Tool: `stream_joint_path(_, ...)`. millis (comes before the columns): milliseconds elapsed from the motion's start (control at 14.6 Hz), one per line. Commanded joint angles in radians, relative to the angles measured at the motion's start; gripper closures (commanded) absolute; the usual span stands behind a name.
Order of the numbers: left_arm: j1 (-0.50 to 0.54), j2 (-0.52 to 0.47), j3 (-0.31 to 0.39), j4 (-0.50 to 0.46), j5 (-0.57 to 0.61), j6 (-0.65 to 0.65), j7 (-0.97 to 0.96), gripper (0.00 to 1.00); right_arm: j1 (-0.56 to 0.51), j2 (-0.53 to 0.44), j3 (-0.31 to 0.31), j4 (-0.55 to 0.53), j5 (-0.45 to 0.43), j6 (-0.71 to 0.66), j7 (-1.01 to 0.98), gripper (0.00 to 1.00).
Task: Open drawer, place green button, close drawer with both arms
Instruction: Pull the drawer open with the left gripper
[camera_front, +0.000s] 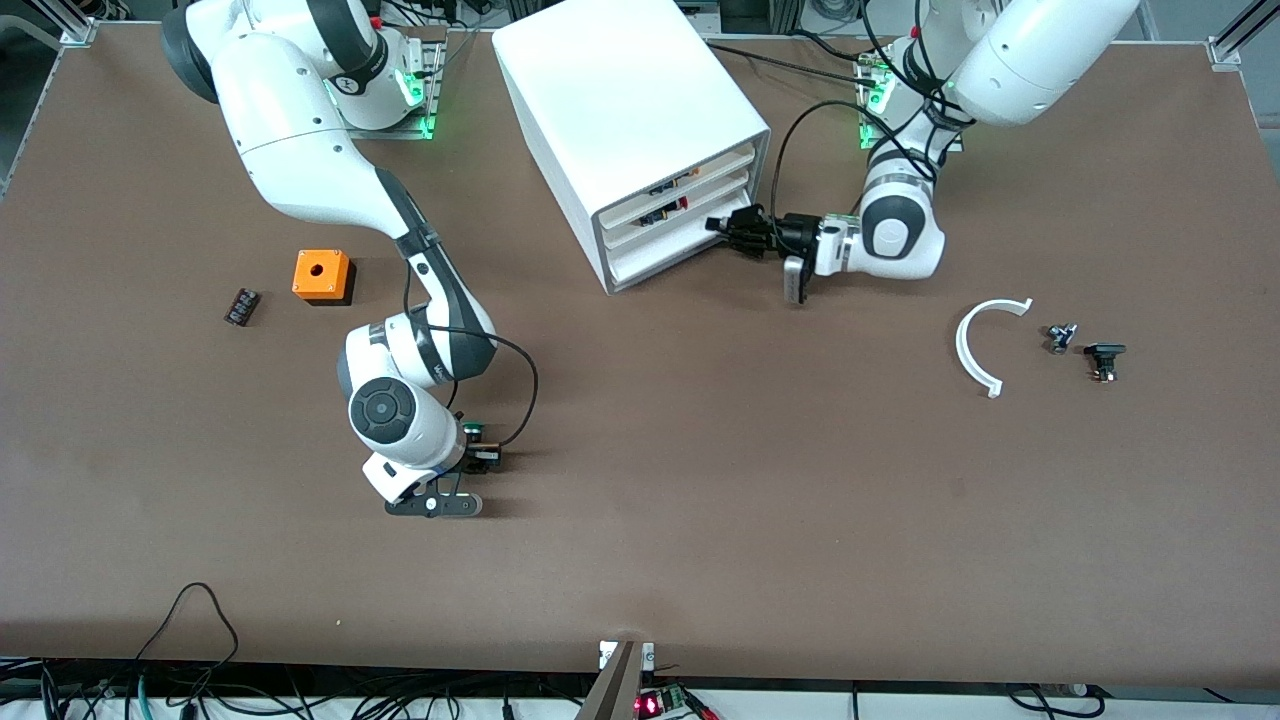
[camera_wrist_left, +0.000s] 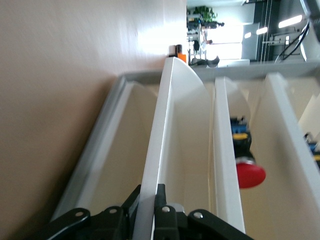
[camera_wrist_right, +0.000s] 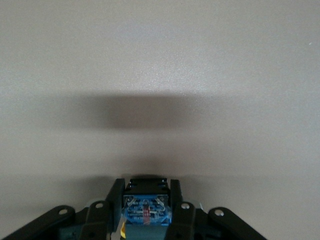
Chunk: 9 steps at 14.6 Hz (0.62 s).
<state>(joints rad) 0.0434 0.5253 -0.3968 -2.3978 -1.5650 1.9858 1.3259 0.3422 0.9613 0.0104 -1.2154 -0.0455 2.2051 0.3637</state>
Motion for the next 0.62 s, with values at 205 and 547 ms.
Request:
stream_joint_path(205,0.047,0.002,0.085,0.158,0.203,-0.007,-0.166,1.0,-0.002,0.001,0.002,0.025,-0.01,-0.025,0.008,1.0)
stream_joint_path(547,0.085,0.067,0.113,0.287,0.318,-0.012,-0.241,1.0,0.008,-0.015,0.0,0.095,-0.016,-0.102,0.018,1.0)
